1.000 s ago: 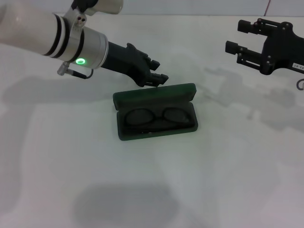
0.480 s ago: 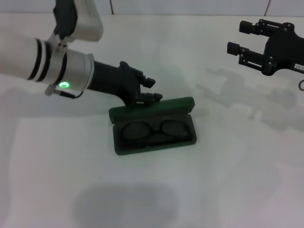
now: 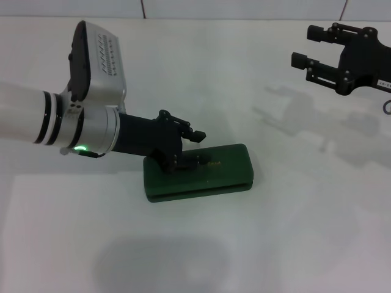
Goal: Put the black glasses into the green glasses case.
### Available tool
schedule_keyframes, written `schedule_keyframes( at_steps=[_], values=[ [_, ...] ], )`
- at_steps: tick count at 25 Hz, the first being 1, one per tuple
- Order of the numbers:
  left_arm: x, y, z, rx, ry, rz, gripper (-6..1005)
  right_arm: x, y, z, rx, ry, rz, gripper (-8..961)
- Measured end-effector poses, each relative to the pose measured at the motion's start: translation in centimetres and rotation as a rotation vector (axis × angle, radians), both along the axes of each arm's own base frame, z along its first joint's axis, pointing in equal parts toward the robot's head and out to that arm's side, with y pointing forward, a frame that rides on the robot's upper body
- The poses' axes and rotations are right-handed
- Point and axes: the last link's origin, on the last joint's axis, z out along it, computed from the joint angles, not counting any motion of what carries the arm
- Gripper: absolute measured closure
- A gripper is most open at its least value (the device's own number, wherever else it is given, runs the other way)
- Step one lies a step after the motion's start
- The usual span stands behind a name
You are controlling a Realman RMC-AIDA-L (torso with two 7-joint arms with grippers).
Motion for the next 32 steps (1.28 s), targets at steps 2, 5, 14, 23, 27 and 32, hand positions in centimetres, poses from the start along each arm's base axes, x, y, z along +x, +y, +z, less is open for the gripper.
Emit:
schedule_keyframes(
  at_steps=[2,5,14,23,27,32],
  values=[
    [0.2,0.0,0.1,0.008,-0.025,-0.001,553,-0.1,0.0,0.0,0.0,-0.002,0.003,354],
    [1.1,0.1,1.0,0.041,-0.143,-0.001,548,-0.3,-0.2,-0.2,-0.013,-0.005,0.017,353],
    [1.0,-3.2,7.4,0.074,-0.574,-0.04,453,-2.2,-1.9,-1.5,-0.163,0.003,0.13,351],
    [-2.1,-7.2,7.0,0.087,-0.569,-0.067,249,-3.3,-4.4,-4.2,-0.365,0.021,0.201,349],
    [-3.0,-8.3,6.9,0.097,-0.569,-0.062,165,-3.1,-5.0,-5.5,-0.383,-0.002,0.222,270],
    [-4.0,-9.5,7.3,0.102,-0.57,-0.049,106,-3.4,-5.2,-6.1,-0.342,0.023,0.267,104]
  ],
)
